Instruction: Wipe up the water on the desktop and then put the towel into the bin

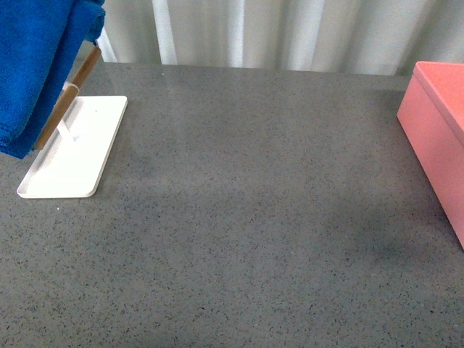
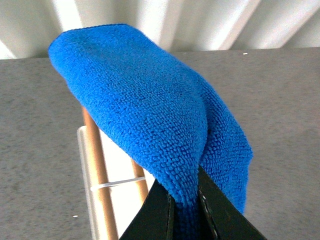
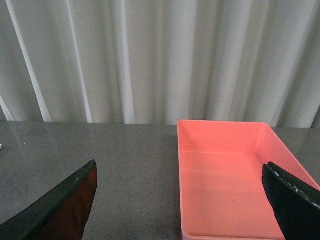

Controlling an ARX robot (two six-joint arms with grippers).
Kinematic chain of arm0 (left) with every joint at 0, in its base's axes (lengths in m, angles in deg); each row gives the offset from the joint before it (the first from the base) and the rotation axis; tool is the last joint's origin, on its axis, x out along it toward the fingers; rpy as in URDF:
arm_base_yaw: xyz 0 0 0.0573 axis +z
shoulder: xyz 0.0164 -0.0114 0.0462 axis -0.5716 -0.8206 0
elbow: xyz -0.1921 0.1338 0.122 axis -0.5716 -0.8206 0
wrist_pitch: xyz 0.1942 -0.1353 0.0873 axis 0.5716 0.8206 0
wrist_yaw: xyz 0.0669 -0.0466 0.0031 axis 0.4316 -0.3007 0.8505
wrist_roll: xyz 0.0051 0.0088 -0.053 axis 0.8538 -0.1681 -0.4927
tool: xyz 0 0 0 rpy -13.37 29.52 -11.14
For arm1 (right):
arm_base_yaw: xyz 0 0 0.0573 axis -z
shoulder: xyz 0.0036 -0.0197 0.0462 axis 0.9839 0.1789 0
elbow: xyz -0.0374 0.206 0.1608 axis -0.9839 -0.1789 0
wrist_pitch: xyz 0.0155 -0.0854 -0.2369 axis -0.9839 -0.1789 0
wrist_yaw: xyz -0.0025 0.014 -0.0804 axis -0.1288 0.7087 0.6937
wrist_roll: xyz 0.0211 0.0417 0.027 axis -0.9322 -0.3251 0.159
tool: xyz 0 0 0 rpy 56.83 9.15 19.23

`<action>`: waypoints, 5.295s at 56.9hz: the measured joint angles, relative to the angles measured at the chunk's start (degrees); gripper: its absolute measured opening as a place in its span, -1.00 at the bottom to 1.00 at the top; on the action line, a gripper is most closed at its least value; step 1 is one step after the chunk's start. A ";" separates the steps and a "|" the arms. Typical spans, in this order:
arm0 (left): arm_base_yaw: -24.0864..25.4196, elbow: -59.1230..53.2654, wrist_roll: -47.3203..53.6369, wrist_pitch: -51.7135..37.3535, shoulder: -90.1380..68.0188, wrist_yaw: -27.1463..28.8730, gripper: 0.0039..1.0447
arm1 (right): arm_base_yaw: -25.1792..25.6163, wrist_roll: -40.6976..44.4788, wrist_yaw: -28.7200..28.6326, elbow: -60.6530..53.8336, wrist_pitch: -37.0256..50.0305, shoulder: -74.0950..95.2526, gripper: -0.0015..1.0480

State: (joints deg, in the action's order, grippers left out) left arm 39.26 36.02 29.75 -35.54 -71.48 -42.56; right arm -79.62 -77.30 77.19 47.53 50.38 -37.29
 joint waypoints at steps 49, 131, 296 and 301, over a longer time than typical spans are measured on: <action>-20.55 -17.53 -18.38 -19.04 12.11 -8.48 -0.91 | 5.53 -5.38 -15.23 4.61 -9.68 9.33 0.86; -20.59 -17.62 -18.43 -19.12 11.91 -8.41 -0.91 | -19.17 -14.32 -46.64 43.23 46.05 101.55 0.86; -4.55 -68.72 -4.57 -37.86 63.04 22.08 -0.93 | -21.55 -18.27 -40.96 48.19 40.89 103.60 -0.91; -4.52 -68.72 -4.57 -34.36 66.93 22.10 -0.93 | -21.68 -18.27 -40.89 48.19 40.89 103.58 -0.91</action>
State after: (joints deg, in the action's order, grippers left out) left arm 34.74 -32.70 25.18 -69.90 -4.56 -20.46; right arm -101.30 -95.57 36.30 95.72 91.27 66.29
